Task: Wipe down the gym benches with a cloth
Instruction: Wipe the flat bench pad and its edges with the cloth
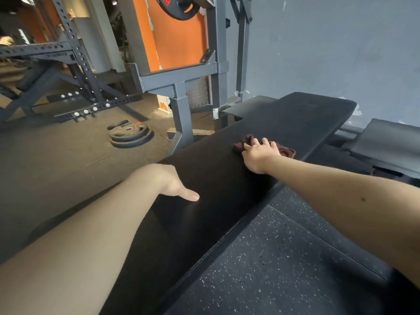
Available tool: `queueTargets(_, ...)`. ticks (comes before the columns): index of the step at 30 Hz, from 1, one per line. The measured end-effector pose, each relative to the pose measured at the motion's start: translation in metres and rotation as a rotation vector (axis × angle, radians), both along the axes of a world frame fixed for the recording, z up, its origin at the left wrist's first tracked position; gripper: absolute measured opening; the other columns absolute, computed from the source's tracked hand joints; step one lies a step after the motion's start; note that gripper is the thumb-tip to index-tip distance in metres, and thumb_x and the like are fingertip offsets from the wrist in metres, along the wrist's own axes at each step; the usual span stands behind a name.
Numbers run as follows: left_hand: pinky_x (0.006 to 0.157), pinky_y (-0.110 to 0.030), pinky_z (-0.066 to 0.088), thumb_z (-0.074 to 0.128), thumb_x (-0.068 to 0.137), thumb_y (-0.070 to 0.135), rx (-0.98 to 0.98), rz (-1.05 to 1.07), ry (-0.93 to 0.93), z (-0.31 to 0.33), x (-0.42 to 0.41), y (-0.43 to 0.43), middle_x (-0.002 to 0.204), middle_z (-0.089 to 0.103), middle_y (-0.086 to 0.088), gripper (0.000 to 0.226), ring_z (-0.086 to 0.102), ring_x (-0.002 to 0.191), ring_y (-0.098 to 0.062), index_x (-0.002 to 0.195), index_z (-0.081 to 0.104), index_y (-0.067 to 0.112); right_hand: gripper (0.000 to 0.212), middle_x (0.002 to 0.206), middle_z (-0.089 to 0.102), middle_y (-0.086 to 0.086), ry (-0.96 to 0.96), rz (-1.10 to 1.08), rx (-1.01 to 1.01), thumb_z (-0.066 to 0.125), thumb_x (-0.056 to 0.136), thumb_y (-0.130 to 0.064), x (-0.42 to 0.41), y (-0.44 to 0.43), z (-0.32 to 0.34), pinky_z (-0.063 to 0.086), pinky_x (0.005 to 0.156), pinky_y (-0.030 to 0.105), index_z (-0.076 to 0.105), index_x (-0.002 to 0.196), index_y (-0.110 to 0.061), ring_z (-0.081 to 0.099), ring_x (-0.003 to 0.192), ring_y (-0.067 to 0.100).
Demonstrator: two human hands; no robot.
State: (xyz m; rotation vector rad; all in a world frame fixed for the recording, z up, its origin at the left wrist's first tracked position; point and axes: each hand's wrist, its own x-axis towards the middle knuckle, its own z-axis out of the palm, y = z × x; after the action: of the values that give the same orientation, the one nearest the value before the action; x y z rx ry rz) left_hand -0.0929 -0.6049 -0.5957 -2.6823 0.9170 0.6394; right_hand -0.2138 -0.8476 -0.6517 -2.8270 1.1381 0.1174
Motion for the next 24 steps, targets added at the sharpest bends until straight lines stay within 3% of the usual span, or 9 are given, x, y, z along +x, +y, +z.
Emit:
queueTargets(2,0.112,-0.047,0.040,0.063,0.072,0.084,0.005,-0.023,0.005,-0.001,0.001,0.002,0.164,0.032,-0.005,0.113,0.039,0.145,-0.032,0.159,0.028,0.021,0.058,0.169,0.012,0.012,-0.003,0.050,-0.045,0.023,0.105,-0.040,0.009,0.013,-0.001,0.010,0.123,0.054,0.028,0.158,-0.020,0.011,0.152,0.039)
queueTargets(5,0.111,-0.046,0.041,0.061,0.072,0.087,0.022,-0.042,-0.017,-0.001,0.002,0.002,0.163,0.034,-0.005,0.113,0.040,0.144,-0.031,0.159,0.030,0.020,0.053,0.164,0.023,0.015,-0.011,0.295,-0.124,0.025,0.106,-0.037,0.008,0.072,-0.001,0.018,0.120,0.051,0.036,0.154,-0.019,0.022,0.146,0.037)
queueTargets(10,0.117,-0.049,0.035,0.055,0.070,0.091,-0.002,-0.030,-0.078,-0.008,0.001,0.007,0.168,0.021,-0.008,0.120,0.026,0.151,-0.035,0.162,0.021,0.023,0.054,0.170,0.004,0.005,-0.041,0.580,0.018,0.023,0.111,-0.039,-0.009,0.126,0.001,-0.001,0.127,0.040,0.019,0.162,-0.024,-0.003,0.157,0.024)
queueTargets(12,0.120,-0.052,0.031,0.055,0.072,0.090,-0.021,-0.018,-0.087,-0.009,-0.001,0.010,0.169,0.016,-0.007,0.118,0.017,0.154,-0.037,0.163,0.018,0.024,0.052,0.171,0.004,-0.001,-0.023,0.556,0.032,0.024,0.111,-0.039,-0.006,0.106,0.006,-0.001,0.127,0.042,0.020,0.162,-0.029,-0.004,0.157,0.023)
queueTargets(15,0.121,-0.056,0.029,0.055,0.074,0.089,-0.038,-0.010,-0.073,-0.007,-0.003,0.014,0.170,0.015,-0.006,0.115,0.014,0.155,-0.039,0.163,0.018,0.025,0.051,0.170,0.008,-0.003,0.010,0.282,-0.038,0.023,0.109,-0.042,0.004,0.053,0.010,0.008,0.123,0.056,0.025,0.159,-0.034,0.002,0.155,0.033)
queueTargets(18,0.120,-0.058,0.028,0.054,0.075,0.088,-0.040,-0.026,-0.075,-0.009,-0.005,0.015,0.170,0.015,-0.005,0.113,0.013,0.155,-0.040,0.162,0.018,0.026,0.054,0.171,0.000,-0.003,0.005,0.054,0.062,0.022,0.108,-0.046,0.014,0.017,0.011,-0.001,0.123,0.060,0.017,0.161,-0.036,-0.006,0.156,0.035)
queueTargets(20,0.120,-0.057,0.029,0.052,0.077,0.087,-0.033,-0.031,-0.064,-0.010,-0.002,0.015,0.170,0.017,-0.005,0.110,0.016,0.154,-0.039,0.162,0.018,0.026,0.055,0.171,0.003,0.002,0.008,0.094,0.048,0.024,0.107,-0.045,0.027,0.029,0.011,0.000,0.123,0.060,0.021,0.161,-0.032,-0.002,0.156,0.035)
queueTargets(24,0.116,-0.045,0.038,0.054,0.087,0.076,-0.027,-0.060,-0.030,-0.001,0.007,0.010,0.164,0.032,-0.004,0.095,0.039,0.146,-0.029,0.160,0.029,0.021,0.053,0.166,0.019,0.010,-0.012,0.412,-0.063,0.027,0.106,-0.040,0.037,0.102,0.004,0.012,0.122,0.054,0.031,0.157,-0.026,0.014,0.151,0.033)
